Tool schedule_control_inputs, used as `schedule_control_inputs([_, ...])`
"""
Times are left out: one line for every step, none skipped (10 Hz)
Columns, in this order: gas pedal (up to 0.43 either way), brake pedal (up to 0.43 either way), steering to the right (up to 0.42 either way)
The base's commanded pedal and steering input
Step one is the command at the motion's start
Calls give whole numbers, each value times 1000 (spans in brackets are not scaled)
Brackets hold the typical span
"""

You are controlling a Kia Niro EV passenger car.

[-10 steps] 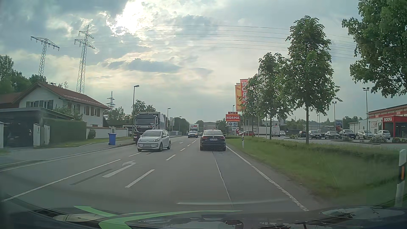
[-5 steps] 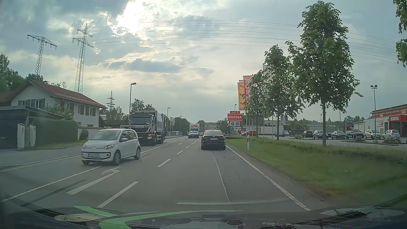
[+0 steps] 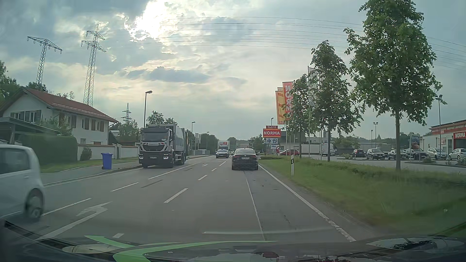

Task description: Follow the waypoints while adhering to traffic rules and regulations

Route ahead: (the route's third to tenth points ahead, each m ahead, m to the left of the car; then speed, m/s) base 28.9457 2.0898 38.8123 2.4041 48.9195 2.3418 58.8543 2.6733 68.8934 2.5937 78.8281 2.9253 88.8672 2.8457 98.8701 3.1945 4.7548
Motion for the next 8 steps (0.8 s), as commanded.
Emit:
schedule_control_inputs([87,0,-9])
schedule_control_inputs([87,0,-9])
schedule_control_inputs([87,0,-9])
schedule_control_inputs([87,0,-9])
schedule_control_inputs([87,0,-9])
schedule_control_inputs([87,0,-9])
schedule_control_inputs([79,0,-9])
schedule_control_inputs([67,0,-8])
